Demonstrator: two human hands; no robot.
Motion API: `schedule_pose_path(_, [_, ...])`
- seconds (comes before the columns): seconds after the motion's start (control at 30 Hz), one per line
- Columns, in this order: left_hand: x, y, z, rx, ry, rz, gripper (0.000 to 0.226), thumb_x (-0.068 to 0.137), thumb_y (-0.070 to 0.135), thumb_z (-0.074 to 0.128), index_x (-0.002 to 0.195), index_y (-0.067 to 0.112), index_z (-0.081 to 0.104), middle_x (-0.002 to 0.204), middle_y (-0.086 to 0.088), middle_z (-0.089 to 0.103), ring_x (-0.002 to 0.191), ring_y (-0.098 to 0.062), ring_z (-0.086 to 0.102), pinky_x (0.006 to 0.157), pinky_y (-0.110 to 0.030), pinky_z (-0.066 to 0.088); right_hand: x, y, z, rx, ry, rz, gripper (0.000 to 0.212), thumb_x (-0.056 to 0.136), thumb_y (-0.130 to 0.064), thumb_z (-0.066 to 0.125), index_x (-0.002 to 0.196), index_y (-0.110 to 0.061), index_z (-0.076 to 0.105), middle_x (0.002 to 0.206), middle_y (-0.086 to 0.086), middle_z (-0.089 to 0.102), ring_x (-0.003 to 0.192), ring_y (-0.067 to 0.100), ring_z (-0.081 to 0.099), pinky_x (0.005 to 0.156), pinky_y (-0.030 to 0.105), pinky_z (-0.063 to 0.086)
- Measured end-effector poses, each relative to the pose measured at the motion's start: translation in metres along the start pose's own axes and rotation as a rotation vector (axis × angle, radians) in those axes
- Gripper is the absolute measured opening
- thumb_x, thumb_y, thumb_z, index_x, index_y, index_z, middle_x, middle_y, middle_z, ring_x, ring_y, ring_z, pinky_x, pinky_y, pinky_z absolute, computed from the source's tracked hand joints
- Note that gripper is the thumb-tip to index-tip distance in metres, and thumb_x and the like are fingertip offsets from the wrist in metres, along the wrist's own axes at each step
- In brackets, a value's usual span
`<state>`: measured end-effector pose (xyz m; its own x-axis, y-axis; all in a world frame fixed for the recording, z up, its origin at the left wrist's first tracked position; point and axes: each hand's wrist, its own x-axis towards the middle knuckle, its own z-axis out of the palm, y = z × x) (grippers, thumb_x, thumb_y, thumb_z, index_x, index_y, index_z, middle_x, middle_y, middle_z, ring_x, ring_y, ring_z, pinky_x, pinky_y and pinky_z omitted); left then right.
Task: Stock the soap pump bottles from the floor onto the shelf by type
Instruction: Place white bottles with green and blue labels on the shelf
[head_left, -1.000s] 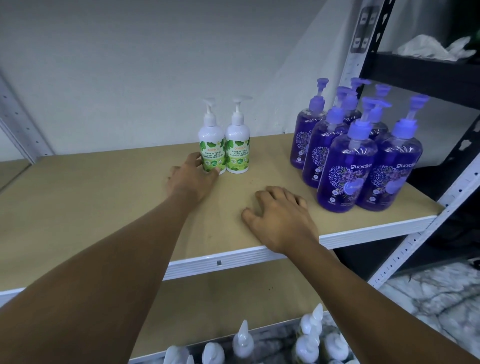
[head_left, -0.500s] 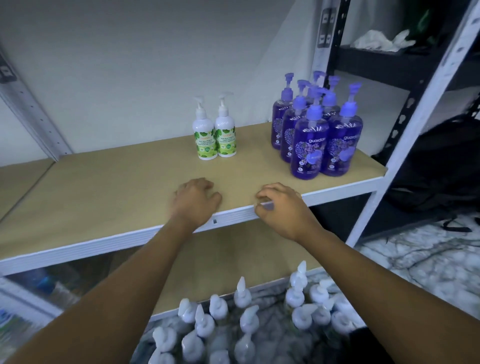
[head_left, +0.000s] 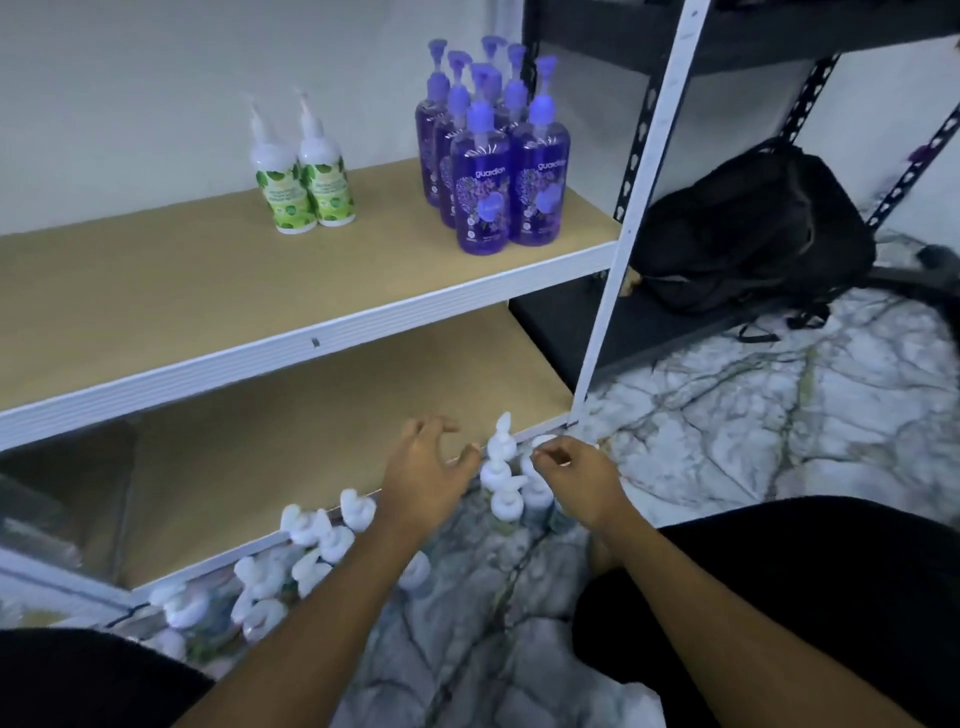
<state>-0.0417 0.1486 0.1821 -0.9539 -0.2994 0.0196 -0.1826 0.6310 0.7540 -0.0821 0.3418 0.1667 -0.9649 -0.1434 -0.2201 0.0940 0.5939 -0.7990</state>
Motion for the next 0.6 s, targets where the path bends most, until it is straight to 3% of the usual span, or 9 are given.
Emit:
schedule_pose_path(0.07, [-0.009, -0.009, 0.027, -0.052, -0.074, -0.063, 0.032, 0.086, 0.030, 0.072, 0.113, 0.015, 0.067, 0.117, 0.003, 0.059, 0.099, -0.011, 0.058, 0.085, -0.015, 0.039, 0.002, 0.035, 0.009, -0.038, -0.050, 0.109, 0.028, 0.095, -0.032, 0.059, 0.090, -0.007, 0.069, 0.090, 0.009, 0.071, 0.086, 0.020, 0.062, 0.072, 0.031, 0.043])
schedule_pose_path(0.13, [-0.013, -0.020, 0.051, -0.112, -0.165, -0.127, 0.025, 0.087, 0.023, 0.074, 0.108, 0.015, 0.064, 0.110, 0.004, 0.060, 0.095, -0.010, 0.060, 0.078, -0.010, 0.040, 0.011, 0.080, 0.023, -0.137, -0.106, 0.240, 0.036, 0.087, -0.052, 0.055, 0.085, -0.018, 0.068, 0.091, 0.010, 0.069, 0.088, 0.026, 0.065, 0.081, 0.037, 0.053])
schedule_pose_path(0.23, [-0.014, -0.041, 0.083, -0.107, -0.264, -0.229, 0.024, 0.087, 0.024, 0.075, 0.102, 0.016, 0.058, 0.100, 0.003, 0.063, 0.089, -0.012, 0.062, 0.073, -0.016, 0.043, 0.039, 0.162, 0.051, -0.315, -0.069, 0.411, 0.056, 0.064, -0.080, 0.034, 0.078, -0.036, 0.066, 0.105, 0.008, 0.065, 0.100, 0.032, 0.062, 0.092, 0.047, 0.051])
schedule_pose_path(0.37, [-0.008, -0.062, 0.119, -0.094, -0.311, -0.345, 0.030, 0.086, 0.021, 0.077, 0.099, 0.017, 0.050, 0.093, 0.003, 0.057, 0.094, -0.020, 0.057, 0.080, -0.030, 0.045, 0.052, 0.182, 0.066, -0.400, 0.023, 0.499, 0.087, 0.048, -0.080, 0.036, 0.106, -0.023, 0.066, 0.114, 0.005, 0.060, 0.109, 0.033, 0.060, 0.094, 0.044, 0.048])
schedule_pose_path(0.5, [0.006, -0.080, 0.147, -0.090, -0.344, -0.374, 0.037, 0.085, 0.012, 0.078, 0.092, 0.025, 0.044, 0.084, 0.020, 0.047, 0.079, -0.008, 0.053, 0.074, -0.023, 0.039, 0.071, 0.194, 0.079, -0.512, 0.092, 0.539, 0.096, 0.048, -0.082, 0.032, 0.113, -0.016, 0.059, 0.111, 0.007, 0.063, 0.102, 0.033, 0.062, 0.088, 0.044, 0.049])
schedule_pose_path(0.6, [0.019, -0.092, 0.164, -0.071, -0.335, -0.358, 0.040, 0.079, 0.018, 0.083, 0.092, 0.030, 0.047, 0.089, 0.015, 0.057, 0.089, -0.015, 0.061, 0.074, -0.025, 0.043, 0.081, 0.200, 0.088, -0.554, 0.166, 0.519, 0.088, 0.050, -0.082, 0.036, 0.107, -0.018, 0.059, 0.104, 0.005, 0.065, 0.097, 0.032, 0.064, 0.083, 0.043, 0.049])
